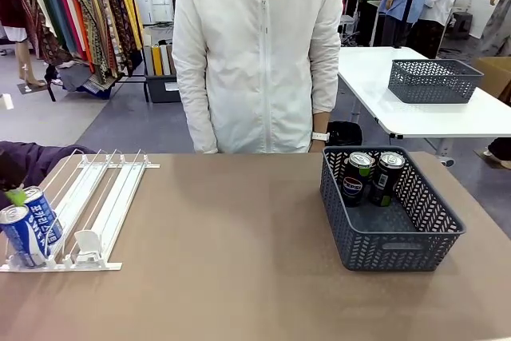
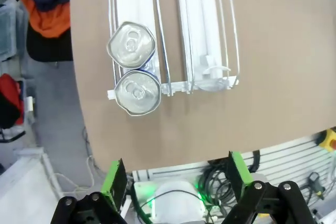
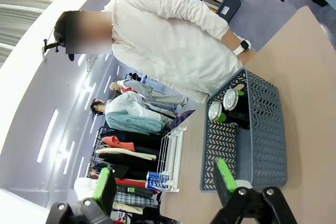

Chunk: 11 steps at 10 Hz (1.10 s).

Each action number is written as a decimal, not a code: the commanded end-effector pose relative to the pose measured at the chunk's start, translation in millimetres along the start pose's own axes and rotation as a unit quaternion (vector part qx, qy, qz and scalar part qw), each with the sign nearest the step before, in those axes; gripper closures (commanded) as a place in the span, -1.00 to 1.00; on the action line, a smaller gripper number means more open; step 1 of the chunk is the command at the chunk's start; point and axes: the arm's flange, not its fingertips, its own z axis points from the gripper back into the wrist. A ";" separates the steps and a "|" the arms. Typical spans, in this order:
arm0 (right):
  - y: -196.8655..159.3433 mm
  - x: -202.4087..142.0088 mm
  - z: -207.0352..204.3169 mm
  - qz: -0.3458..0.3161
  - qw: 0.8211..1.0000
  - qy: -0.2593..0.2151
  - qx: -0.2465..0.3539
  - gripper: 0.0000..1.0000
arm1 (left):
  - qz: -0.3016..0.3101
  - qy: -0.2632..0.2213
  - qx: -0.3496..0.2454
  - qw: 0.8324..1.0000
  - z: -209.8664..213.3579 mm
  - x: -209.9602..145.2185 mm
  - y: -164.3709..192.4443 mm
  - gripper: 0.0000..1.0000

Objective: Retrieve and store the cans from the dispenser.
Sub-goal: Pick up one can from the Automatic Can Dispenser and place it in the middle of the table.

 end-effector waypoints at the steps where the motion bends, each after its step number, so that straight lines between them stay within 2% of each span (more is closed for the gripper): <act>1: 2.5 2.2 -1.1 0.002 1.000 -0.010 0.013 -1.00 | -0.014 0.022 0.016 1.000 -21.7 22.2 6.5 -1.00; 4: 2.5 2.2 -1.1 0.002 1.000 -0.010 0.013 -1.00 | -0.051 0.034 0.043 0.997 -40.6 39.7 21.0 -1.00; 5: 2.5 2.2 -1.1 0.002 1.000 -0.010 0.013 -1.00 | -0.067 0.057 0.041 0.995 -50.2 46.6 22.9 -1.00; 6: 2.5 2.2 -1.1 0.002 1.000 -0.010 0.013 -1.00 | -0.054 0.078 0.049 0.994 -62.3 54.0 26.1 -1.00; 9: 2.5 2.2 -1.1 0.002 1.000 -0.010 0.013 -1.00 | -0.056 0.093 -0.001 0.994 -89.2 63.9 33.4 -1.00; 11: 2.5 2.2 -1.1 0.002 1.000 -0.010 0.013 -1.00 | -0.042 0.100 -0.006 0.994 -102.6 66.1 43.2 -1.00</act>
